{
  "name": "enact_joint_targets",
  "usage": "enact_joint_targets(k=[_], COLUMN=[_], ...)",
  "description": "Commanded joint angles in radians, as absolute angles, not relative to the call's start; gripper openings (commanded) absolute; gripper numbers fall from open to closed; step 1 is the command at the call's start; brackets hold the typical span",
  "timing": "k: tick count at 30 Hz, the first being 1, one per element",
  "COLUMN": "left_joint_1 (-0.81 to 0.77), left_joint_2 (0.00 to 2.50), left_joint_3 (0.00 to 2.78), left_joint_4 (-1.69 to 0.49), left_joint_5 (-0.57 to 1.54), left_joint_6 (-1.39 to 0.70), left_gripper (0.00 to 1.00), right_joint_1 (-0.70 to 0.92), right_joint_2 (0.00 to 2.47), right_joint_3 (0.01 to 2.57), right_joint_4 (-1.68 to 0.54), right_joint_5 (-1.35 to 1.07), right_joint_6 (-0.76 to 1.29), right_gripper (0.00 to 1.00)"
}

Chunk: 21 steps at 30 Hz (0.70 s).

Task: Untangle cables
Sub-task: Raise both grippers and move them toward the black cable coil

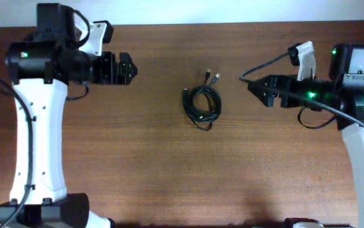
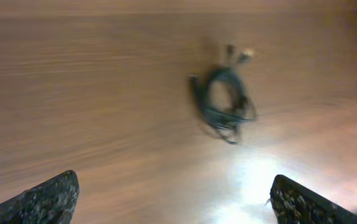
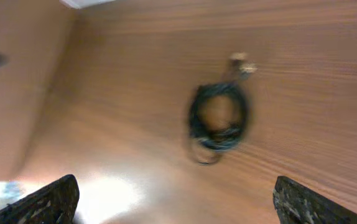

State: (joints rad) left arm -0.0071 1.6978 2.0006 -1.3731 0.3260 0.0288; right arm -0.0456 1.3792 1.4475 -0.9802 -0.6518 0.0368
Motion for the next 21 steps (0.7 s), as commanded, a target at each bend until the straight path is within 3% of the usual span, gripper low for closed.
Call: enact_joint_targets(k=[1, 5, 13, 21], left_joint_1=[-0.119, -0.256, -0.277, -0.277], left_joint_2=[1.675, 1.673, 1.673, 1.673], left_joint_3=[2.025, 2.025, 2.025, 2.025], left_joint_4=[-1.326, -1.237, -1.269, -1.28], left_joint_5=[-0.079, -0.166, -0.112, -0.108], left_joint_6=[-0.077, -0.09, -0.09, -0.09], left_gripper=[0.99, 0.99, 0.99, 0.99], right_joint_1=[0.032, 0.107, 0.134, 0.138], right_joint_2=[1.346, 1.345, 1.34, 1.325], right_joint_3=[1.514, 1.578, 1.578, 1.577], right_joint_4=[-0.949, -0.947, -0.977, -0.998], right_joint_5=[-0.271, -0.039, 0.041, -0.074], right_joint_6=[0.064, 0.173, 0.172, 0.112], right_gripper=[0.99, 0.99, 0.99, 0.99])
